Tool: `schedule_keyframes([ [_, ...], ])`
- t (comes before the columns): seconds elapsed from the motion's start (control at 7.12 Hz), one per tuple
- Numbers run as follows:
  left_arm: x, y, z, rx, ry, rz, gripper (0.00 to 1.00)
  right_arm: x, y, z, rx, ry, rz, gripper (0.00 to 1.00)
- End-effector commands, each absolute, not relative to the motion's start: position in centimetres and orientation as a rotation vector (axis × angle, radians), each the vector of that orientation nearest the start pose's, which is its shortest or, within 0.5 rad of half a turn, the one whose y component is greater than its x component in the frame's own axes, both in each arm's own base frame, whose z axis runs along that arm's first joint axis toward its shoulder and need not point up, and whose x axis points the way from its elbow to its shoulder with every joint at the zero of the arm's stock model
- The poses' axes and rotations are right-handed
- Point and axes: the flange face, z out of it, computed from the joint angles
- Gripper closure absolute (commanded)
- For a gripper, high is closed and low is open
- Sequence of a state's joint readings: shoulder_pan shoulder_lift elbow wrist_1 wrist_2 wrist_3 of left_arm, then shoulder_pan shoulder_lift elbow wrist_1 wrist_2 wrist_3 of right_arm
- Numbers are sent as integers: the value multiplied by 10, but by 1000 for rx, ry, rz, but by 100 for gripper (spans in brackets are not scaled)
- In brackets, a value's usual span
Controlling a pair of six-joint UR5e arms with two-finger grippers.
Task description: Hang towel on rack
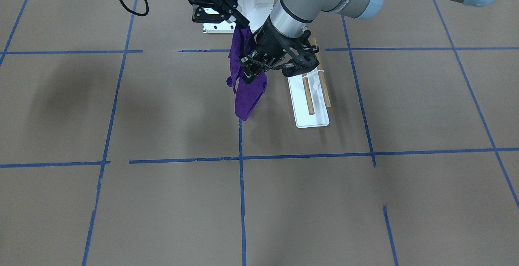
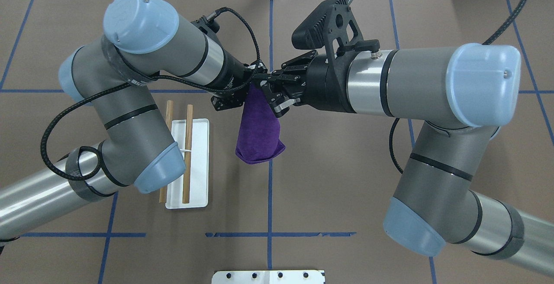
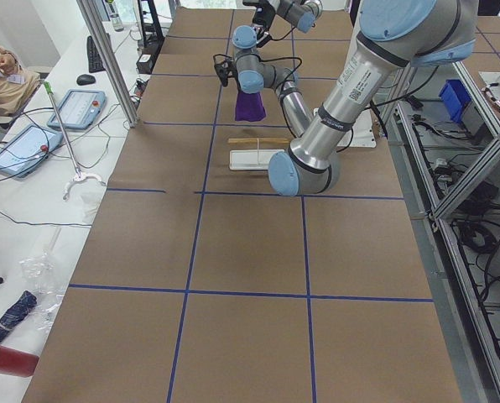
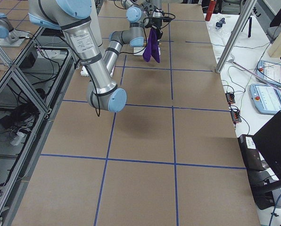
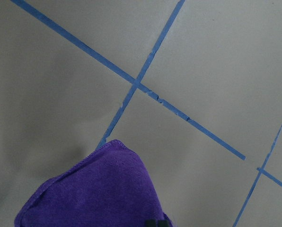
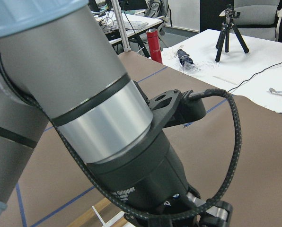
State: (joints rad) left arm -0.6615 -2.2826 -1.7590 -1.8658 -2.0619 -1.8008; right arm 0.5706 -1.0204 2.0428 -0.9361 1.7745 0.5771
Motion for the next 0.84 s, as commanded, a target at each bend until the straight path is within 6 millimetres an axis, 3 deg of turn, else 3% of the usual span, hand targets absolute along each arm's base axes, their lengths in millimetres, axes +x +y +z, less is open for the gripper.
schedule_keyframes([
  [0.0, 449, -462, 126, -136, 1235, -435, 100, -373, -371, 85, 1027, -1321, -511, 39],
  [0.14, 447, -462, 124, -133, 1238, -434, 100, -369, -369, 94, 988, -1328, -482, 1],
  [0.42, 432, -455, 128, -117, 1248, -420, 100, -364, -364, 125, 905, -1327, -510, 1],
  [0.7, 404, -442, 148, -50, 1249, -343, 100, -364, -371, 174, 826, -1247, -493, 1],
])
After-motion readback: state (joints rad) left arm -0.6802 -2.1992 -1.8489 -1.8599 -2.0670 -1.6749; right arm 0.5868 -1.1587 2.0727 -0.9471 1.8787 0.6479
